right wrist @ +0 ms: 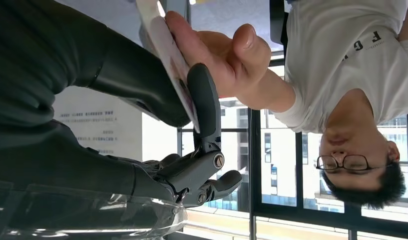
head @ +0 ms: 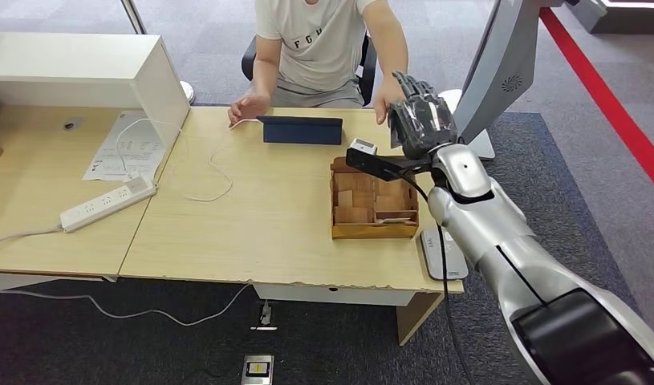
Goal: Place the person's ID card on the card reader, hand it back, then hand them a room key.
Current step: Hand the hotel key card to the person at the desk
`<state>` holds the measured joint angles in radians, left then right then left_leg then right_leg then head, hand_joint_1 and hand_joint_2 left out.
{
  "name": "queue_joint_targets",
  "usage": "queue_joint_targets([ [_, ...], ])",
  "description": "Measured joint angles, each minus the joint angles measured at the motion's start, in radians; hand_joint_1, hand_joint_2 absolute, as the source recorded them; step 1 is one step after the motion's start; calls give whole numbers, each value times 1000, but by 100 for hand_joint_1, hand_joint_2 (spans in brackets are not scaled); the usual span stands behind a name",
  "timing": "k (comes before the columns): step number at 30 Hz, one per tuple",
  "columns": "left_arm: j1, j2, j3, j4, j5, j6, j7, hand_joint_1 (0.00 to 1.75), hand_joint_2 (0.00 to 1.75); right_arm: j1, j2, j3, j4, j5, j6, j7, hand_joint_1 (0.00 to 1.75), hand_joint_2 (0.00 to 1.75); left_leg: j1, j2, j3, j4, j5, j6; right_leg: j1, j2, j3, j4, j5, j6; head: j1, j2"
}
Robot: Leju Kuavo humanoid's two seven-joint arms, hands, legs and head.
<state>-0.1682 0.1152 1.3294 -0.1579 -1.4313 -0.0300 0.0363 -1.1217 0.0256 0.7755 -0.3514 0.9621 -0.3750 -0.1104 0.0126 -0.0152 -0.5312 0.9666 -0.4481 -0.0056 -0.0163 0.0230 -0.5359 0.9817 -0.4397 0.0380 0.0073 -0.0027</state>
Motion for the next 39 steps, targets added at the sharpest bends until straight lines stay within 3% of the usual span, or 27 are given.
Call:
queue_joint_targets([
  [1,0,0,0,0,0,0,-1,0,0,0,0,1,3,3,-2,4,0,0,0,0,0,0,0,0,0,0,0,0,0,0,0,0],
  [10,0,0,0,0,-1,-23,-10,0,0,7,-1,3,27,0,103,12,0,0,0,0,0,0,0,0,0,0,0,0,0,0,0,0],
  [14,0,1,0,0,-2,-30,-4,0,0,8,-15,-18,28,-48,102,-34,0,0,0,0,0,0,0,0,0,0,0,0,0,0,0,0],
  [21,2,6,0,0,-1,-34,11,0,0,5,-85,-128,1,-232,128,-187,0,0,0,0,0,1,0,0,0,0,0,-1,0,0,0,0],
  [29,3,10,0,0,-1,-34,5,0,0,5,-158,-232,-46,-344,164,-231,0,0,0,0,1,1,0,0,0,1,-1,-1,1,0,0,0],
  [34,8,13,6,0,7,-23,-6,0,0,55,-283,-299,-151,-526,232,-212,0,0,0,-5,0,3,0,1,0,-5,1,-2,0,1,0,0],
  [39,12,14,16,0,11,6,7,0,0,264,-482,-388,-347,-692,321,-143,0,0,2,-8,3,4,-3,5,2,-9,10,-7,-2,3,0,0],
])
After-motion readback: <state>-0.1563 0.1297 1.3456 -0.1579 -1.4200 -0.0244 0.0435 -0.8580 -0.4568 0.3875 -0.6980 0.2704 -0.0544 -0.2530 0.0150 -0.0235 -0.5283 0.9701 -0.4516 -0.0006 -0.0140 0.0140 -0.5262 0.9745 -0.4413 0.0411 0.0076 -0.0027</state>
